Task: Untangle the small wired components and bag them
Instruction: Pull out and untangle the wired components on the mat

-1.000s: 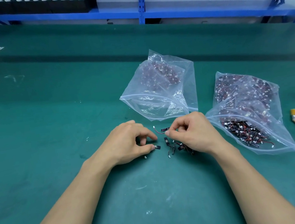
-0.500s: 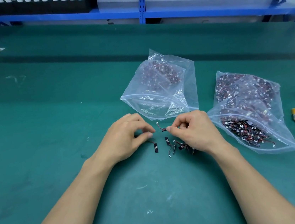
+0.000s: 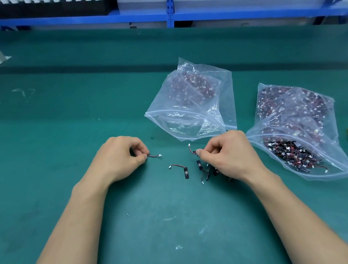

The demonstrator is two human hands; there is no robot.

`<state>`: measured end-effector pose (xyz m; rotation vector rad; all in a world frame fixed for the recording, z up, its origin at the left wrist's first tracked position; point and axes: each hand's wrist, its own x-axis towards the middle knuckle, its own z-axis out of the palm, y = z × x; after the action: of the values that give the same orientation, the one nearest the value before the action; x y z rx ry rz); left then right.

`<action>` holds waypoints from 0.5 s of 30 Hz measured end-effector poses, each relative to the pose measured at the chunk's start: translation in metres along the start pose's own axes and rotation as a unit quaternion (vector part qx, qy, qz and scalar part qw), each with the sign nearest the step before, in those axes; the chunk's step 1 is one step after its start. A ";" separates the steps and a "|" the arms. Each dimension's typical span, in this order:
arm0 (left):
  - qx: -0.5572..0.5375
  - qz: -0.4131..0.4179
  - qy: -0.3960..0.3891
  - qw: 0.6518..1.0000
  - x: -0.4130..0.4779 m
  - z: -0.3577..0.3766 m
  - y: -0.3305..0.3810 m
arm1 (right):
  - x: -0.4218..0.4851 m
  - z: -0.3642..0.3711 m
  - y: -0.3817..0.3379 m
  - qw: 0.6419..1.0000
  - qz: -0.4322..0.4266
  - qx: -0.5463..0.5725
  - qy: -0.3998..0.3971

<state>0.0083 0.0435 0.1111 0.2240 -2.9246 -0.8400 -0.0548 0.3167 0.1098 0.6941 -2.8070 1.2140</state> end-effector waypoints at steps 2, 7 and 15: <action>-0.001 -0.009 0.019 1.000 -0.001 -0.002 0.001 | -0.001 0.002 -0.001 1.000 -0.007 -0.012 0.005; -0.028 0.121 0.061 0.990 -0.010 0.010 0.032 | -0.001 0.006 -0.003 0.999 -0.016 -0.040 0.016; 0.031 0.177 -0.028 0.983 -0.011 0.034 0.056 | -0.001 0.008 -0.005 0.998 -0.018 -0.061 0.022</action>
<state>0.0087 0.1099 0.1121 -0.3137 -2.9127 -0.7088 -0.0505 0.3088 0.1077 0.6979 -2.7902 1.0290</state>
